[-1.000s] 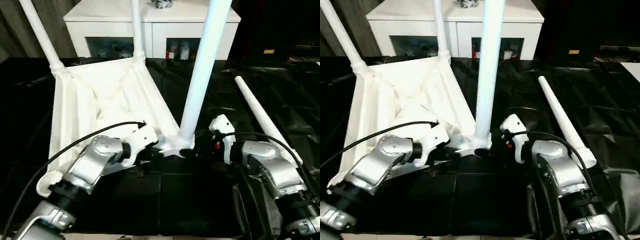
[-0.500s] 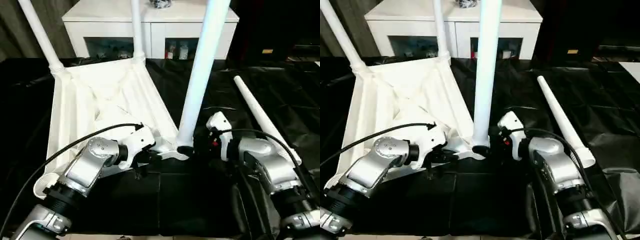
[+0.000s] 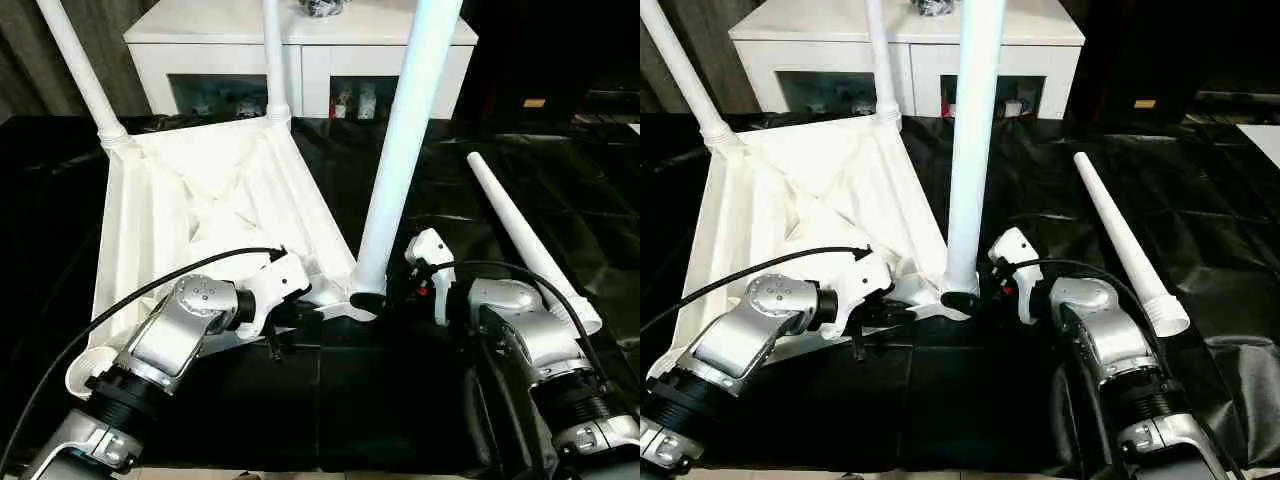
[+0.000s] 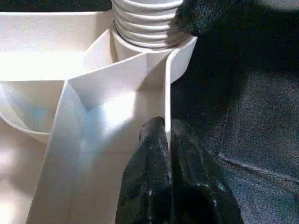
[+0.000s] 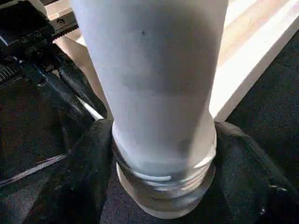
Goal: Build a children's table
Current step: Rotate leg to tighten
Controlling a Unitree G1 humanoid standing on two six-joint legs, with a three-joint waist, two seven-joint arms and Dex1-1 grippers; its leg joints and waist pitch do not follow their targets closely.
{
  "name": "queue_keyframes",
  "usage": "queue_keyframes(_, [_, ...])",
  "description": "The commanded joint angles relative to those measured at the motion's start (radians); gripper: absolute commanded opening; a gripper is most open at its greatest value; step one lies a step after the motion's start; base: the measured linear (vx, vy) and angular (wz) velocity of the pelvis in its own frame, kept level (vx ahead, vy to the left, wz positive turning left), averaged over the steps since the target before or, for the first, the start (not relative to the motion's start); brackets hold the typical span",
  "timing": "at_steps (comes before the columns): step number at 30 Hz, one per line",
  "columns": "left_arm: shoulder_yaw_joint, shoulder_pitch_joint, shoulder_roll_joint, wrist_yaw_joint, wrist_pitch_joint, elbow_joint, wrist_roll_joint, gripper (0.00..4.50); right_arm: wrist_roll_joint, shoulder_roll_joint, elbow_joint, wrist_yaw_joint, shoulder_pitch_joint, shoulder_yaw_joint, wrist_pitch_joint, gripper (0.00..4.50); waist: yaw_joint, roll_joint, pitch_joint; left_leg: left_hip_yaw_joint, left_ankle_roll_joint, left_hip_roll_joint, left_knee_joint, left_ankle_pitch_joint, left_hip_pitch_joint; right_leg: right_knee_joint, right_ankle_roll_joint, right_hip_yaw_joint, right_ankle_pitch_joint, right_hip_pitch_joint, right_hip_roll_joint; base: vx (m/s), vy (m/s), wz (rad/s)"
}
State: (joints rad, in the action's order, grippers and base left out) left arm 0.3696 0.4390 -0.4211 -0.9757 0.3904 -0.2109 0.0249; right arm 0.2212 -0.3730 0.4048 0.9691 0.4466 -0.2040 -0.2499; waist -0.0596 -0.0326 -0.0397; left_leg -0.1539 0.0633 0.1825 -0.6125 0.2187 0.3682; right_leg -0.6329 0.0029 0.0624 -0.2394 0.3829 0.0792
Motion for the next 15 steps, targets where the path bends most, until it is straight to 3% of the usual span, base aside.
queue_keyframes(1, [0.0, -0.018, -0.009, -0.007, 0.016, 0.021, 0.005, 0.0, -0.019, 0.0, 0.017, 0.002, 0.025, -0.002, 0.009, 2.87, -0.007, 0.015, 0.068, 0.004, -0.165, 0.041, 0.054, -0.091, -0.005, 0.039, -0.342, -0.042, 0.224, -0.055, 0.064, 0.0, 0.0, 0.0])
queue_keyframes(10, [-0.008, -0.025, -0.005, 0.003, 0.029, 0.022, 0.009, 0.0, -0.017, 0.037, 0.048, -0.05, 0.013, 0.02, 0.017, 2.76, -0.002, 0.013, 0.067, 0.004, -0.154, 0.041, 0.055, -0.07, -0.004, 0.041, -0.343, -0.042, 0.207, -0.056, 0.064, 0.0, 0.0, 0.0])
queue_keyframes(12, [-0.026, -0.012, 0.04, 0.087, 0.044, -0.018, -0.008, 0.0, -0.043, 0.09, 0.101, -0.201, 0.014, 0.053, 0.023, 2.76, 0.002, 0.01, 0.063, 0.005, -0.133, 0.043, 0.059, -0.04, -0.003, 0.044, -0.34, -0.042, 0.171, -0.056, 0.065, 0.0, 0.0, 0.0])
queue_keyframes(15, [-0.043, 0.012, 0.095, 0.177, 0.069, -0.066, -0.025, 0.0, -0.059, 0.139, 0.145, -0.33, 0.021, 0.08, 0.022, 2.75, 0.014, 0.011, 0.056, 0.003, -0.068, 0.041, 0.069, 0.057, -0.006, 0.058, -0.319, -0.044, 0.042, -0.055, 0.065, -0.034, -0.004, -0.02])
